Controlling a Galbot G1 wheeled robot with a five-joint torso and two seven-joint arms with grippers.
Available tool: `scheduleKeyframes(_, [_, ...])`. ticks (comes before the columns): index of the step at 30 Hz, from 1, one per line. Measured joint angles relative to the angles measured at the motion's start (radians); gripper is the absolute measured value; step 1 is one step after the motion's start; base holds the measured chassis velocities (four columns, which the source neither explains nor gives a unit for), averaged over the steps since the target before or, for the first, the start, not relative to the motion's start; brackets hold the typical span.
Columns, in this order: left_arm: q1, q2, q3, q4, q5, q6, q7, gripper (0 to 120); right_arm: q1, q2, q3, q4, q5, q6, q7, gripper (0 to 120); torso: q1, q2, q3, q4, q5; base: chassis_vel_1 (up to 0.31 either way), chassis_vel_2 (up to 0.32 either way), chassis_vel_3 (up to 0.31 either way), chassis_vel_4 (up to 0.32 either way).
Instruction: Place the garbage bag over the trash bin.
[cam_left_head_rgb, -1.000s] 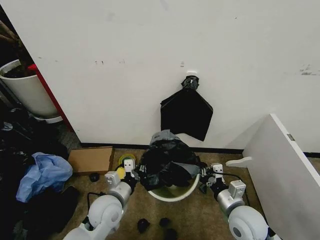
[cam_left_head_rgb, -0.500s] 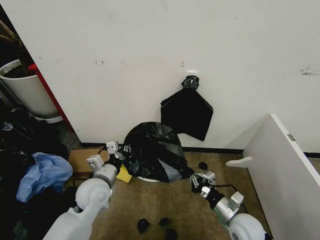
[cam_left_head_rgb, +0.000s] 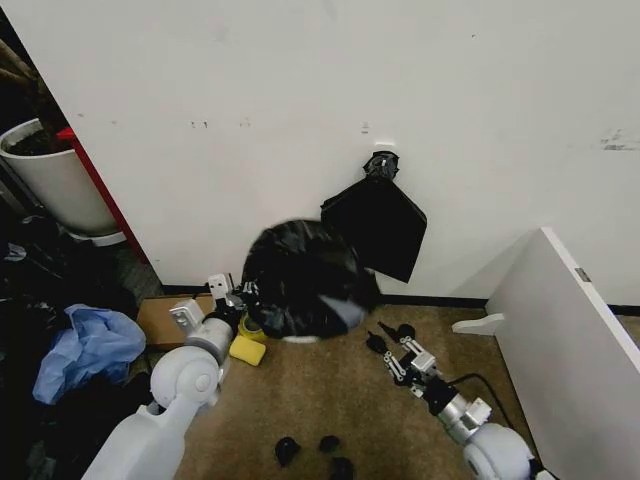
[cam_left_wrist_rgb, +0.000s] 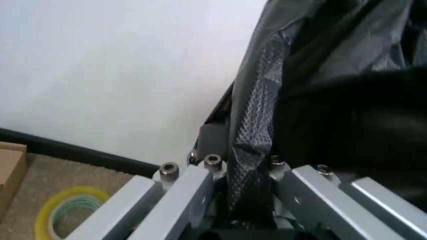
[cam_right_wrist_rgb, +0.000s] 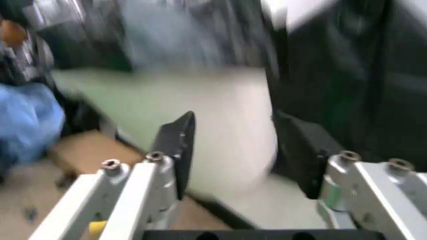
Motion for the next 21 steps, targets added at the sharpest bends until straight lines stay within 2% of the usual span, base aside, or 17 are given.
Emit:
scheduleKeyframes(2, [0.005, -0.005, 0.019, 0.006, 0.021, -0.005, 0.000, 0, -0.025, -0.004, 0.001, 0.075, 0.036, 0.002, -0.002, 55, 0.000, 0.000, 0.000, -0.0001, -0.0001, 0.000, 0.000, 0.000, 0.000])
scheduleKeyframes(4, [0.014, -0.008, 0.025, 0.007, 0.033, -0.007, 0.000, 0, -0.030, -0.007, -0.007, 0.112, 0.045, -0.006, 0.003, 59, 0.000, 0.000, 0.000, -0.0003, -0.0003, 0.000, 0.000, 0.000, 0.000])
scheduleKeyframes(6, [0.030, -0.013, 0.033, 0.009, 0.055, -0.014, 0.000, 0, -0.035, -0.013, -0.028, 0.174, 0.047, -0.037, 0.017, 68, 0.000, 0.000, 0.000, 0.0002, 0.0000, 0.000, 0.000, 0.000, 0.000])
scheduleKeyframes(9, [0.046, -0.023, 0.058, 0.011, 0.080, -0.017, 0.000, 0, -0.050, -0.021, -0.054, 0.267, -0.042, -0.140, 0.093, 81, 0.000, 0.000, 0.000, 0.0003, -0.0003, 0.000, 0.000, 0.000, 0.000])
scheduleKeyframes(10, [0.046, -0.023, 0.058, 0.011, 0.080, -0.017, 0.000, 0, -0.050, -0.021, -0.054, 0.267, -0.042, -0.140, 0.093, 81, 0.000, 0.000, 0.000, 0.0003, -0.0003, 0.000, 0.000, 0.000, 0.000])
scheduleKeyframes(14, [0.059, -0.031, 0.070, 0.003, 0.091, -0.017, 0.000, 0, -0.054, -0.026, -0.060, 0.304, -0.240, -0.250, 0.137, 97, 0.000, 0.000, 0.000, 0.0000, 0.0000, 0.000, 0.000, 0.000, 0.000])
scheduleKeyframes(16, [0.064, -0.031, 0.071, 0.000, 0.094, -0.017, 0.000, 0, -0.050, -0.026, -0.058, 0.303, -0.283, -0.265, 0.114, 98, 0.000, 0.000, 0.000, 0.0001, -0.0001, 0.000, 0.000, 0.000, 0.000])
scheduleKeyframes(18, [0.067, -0.031, 0.071, -0.002, 0.094, -0.017, 0.000, 0, -0.050, -0.025, -0.059, 0.302, -0.298, -0.275, 0.108, 95, 0.000, 0.000, 0.000, 0.0002, -0.0001, 0.000, 0.000, 0.000, 0.000])
scheduleKeyframes(21, [0.072, -0.031, 0.067, -0.005, 0.094, -0.017, 0.000, 0, -0.047, -0.018, -0.066, 0.303, -0.324, -0.309, 0.111, 84, 0.000, 0.000, 0.000, 0.0001, -0.0001, 0.000, 0.000, 0.000, 0.000])
